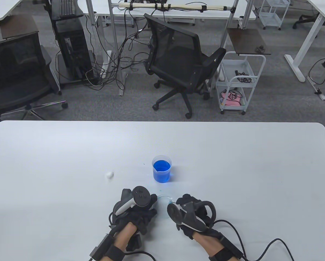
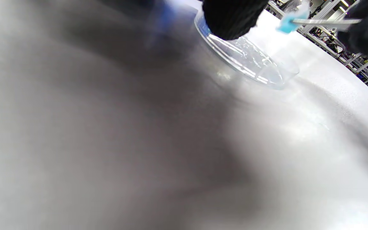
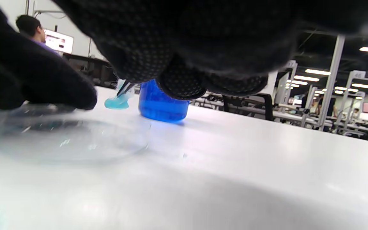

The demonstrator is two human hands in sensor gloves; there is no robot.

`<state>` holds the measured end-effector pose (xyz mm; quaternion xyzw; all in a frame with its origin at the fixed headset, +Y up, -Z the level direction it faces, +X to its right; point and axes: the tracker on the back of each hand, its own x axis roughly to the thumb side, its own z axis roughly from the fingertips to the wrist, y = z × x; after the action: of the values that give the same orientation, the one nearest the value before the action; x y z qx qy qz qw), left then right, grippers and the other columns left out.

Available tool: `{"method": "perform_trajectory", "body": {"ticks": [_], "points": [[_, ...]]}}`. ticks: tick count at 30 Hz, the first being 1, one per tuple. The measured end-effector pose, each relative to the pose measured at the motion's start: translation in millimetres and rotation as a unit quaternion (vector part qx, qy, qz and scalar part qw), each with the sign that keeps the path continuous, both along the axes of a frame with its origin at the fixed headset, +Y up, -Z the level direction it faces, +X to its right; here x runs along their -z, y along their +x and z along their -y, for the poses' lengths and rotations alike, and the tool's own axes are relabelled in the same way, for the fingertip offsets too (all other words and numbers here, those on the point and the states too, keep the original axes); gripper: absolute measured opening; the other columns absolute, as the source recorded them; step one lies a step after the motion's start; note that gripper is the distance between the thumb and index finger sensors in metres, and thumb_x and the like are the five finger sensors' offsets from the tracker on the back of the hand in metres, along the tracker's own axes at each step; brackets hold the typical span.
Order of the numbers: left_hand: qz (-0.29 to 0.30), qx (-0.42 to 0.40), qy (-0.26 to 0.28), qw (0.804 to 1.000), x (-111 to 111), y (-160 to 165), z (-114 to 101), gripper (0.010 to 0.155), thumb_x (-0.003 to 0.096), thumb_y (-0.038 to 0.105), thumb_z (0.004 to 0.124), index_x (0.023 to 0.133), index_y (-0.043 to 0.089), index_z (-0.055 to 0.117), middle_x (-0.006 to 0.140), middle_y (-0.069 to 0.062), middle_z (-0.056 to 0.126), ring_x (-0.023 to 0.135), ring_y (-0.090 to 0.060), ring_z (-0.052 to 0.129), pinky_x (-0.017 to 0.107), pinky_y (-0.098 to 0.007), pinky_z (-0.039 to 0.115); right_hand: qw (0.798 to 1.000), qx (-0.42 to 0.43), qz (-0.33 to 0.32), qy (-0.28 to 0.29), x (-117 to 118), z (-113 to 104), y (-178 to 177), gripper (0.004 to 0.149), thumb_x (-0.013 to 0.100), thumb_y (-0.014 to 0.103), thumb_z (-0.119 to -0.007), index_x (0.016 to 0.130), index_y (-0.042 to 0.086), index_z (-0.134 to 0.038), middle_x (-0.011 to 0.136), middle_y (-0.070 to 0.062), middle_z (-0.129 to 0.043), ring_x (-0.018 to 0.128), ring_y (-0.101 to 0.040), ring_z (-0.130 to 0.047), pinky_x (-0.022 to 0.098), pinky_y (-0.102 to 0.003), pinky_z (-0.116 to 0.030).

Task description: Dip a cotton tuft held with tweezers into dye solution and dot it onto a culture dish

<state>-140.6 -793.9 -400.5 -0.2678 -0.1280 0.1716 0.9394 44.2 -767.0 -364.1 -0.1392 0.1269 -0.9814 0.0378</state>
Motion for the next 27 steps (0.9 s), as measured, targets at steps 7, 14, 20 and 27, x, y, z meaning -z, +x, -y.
{"method": "perform_trajectory", "body": {"ticks": [7,14,20,27], "points": [[-0.001,-0.001,0.000,1.000,0.4,-0.8,-0.2,0.064,0.0640,0.038,0.067,0.117,0.029,0.032,0.123,-0.025,0.015,0.105,-0.056,0.013,0.067,-0.077,0.015,0.999,-0.028,-0.005,-0.017,3.7,13.1,-8.7,0.043,0.026,0.029,-0.090,0.051,-0.002,-0.105,0.050,-0.024,-0.102,0.017,-0.015,-0.097,0.006,-0.030,-0.088],[-0.001,-0.001,-0.001,1.000,0.8,-1.0,-0.3,0.064,0.0640,0.038,0.067,0.117,0.028,0.032,0.123,-0.025,0.015,0.105,-0.056,0.013,0.067,-0.077,0.015,1.000,0.017,0.011,0.010,0.3,-11.8,6.5,0.042,0.026,0.029,-0.090,0.051,-0.002,-0.105,0.050,-0.025,-0.102,0.017,-0.015,-0.097,0.005,-0.030,-0.088],[-0.002,-0.002,-0.001,1.000,0.7,-1.2,-0.3,0.064,0.0640,0.037,0.067,0.117,0.028,0.032,0.123,-0.025,0.015,0.105,-0.056,0.013,0.067,-0.077,0.015,1.000,0.013,0.004,0.010,-5.7,-12.0,7.0,0.042,0.026,0.029,-0.090,0.051,-0.002,-0.105,0.050,-0.024,-0.102,0.017,-0.015,-0.097,0.006,-0.030,-0.088],[-0.002,-0.002,-0.001,1.000,0.7,-1.5,-0.2,0.064,0.0640,0.037,0.067,0.117,0.028,0.032,0.123,-0.025,0.015,0.105,-0.056,0.013,0.067,-0.077,0.015,0.999,-0.039,-0.017,-0.018,-3.8,11.1,-9.8,0.042,0.026,0.029,-0.090,0.051,-0.002,-0.105,0.050,-0.024,-0.102,0.017,-0.015,-0.097,0.006,-0.030,-0.088]]}}
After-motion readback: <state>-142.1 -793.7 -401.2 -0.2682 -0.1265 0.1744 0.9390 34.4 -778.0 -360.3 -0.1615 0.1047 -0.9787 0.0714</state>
